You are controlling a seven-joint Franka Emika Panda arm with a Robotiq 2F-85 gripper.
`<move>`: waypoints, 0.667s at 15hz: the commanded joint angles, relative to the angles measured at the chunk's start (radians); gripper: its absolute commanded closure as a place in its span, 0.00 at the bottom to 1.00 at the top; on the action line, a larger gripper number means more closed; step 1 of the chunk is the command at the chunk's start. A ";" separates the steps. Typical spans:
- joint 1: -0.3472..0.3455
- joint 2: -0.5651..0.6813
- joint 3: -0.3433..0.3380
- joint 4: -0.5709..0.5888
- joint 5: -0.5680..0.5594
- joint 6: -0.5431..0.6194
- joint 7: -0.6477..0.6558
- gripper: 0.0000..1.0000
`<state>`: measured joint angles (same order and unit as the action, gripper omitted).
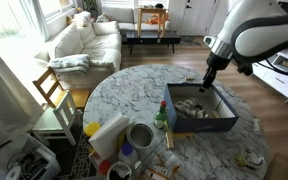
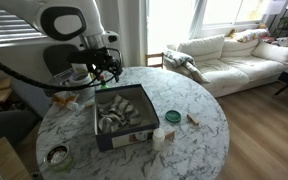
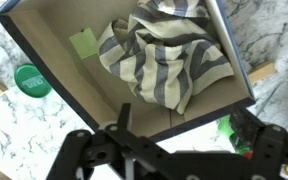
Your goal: Place two wooden blocks on the striped towel then put the towel in the box
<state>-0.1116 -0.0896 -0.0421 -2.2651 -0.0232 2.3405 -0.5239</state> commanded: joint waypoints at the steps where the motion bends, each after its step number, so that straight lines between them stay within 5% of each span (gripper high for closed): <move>1: 0.025 -0.102 -0.026 0.009 0.009 -0.158 0.004 0.00; 3: 0.033 -0.144 -0.028 0.015 0.003 -0.239 0.026 0.00; 10: 0.043 -0.137 -0.037 0.026 -0.007 -0.226 0.018 0.00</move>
